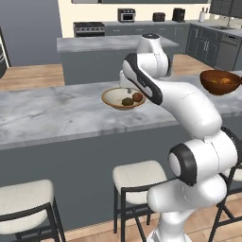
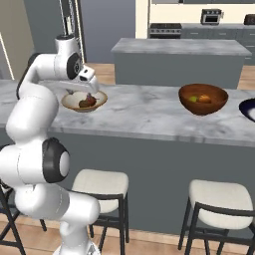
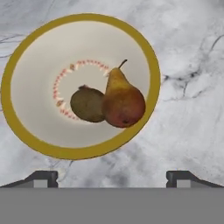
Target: Take the fruits from the plate on the dining counter and place two fruits in each bowl.
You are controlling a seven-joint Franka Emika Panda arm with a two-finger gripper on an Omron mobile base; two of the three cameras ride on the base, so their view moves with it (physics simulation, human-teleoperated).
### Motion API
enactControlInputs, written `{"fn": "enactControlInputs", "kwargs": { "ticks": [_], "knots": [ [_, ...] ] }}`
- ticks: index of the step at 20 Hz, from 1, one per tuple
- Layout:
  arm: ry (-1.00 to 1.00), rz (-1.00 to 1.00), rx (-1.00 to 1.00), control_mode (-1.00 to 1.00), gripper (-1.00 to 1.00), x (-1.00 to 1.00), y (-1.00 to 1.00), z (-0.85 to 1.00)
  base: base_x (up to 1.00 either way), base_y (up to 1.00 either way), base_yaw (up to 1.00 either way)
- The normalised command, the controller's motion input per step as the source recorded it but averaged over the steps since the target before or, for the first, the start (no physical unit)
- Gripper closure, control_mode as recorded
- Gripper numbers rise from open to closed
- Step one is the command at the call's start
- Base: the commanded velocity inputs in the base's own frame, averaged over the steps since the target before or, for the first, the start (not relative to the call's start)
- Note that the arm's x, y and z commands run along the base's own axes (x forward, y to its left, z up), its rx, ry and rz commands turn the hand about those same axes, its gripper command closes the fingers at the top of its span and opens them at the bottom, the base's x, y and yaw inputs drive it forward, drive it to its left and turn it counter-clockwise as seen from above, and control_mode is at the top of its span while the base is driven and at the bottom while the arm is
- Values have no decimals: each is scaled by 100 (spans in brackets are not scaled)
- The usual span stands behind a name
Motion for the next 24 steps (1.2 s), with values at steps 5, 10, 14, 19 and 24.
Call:
{"fn": "enactControlInputs", "kwargs": {
  "ticks": [5, 10, 14, 19, 24],
  "knots": [
    [0, -3, -1, -100, -100, -97, -4, 17, 0, 0, 0],
    [-1, 0, 0, -100, -100, -100, -41, 3, 0, 0, 0],
    [0, 0, 0, -100, -100, -100, -51, 31, 0, 0, 0],
    [0, 0, -1, -100, -100, -100, -19, 18, 0, 0, 0],
    [-4, 5, -3, -100, -100, -50, 40, 10, 0, 0, 0]
  ]
}}
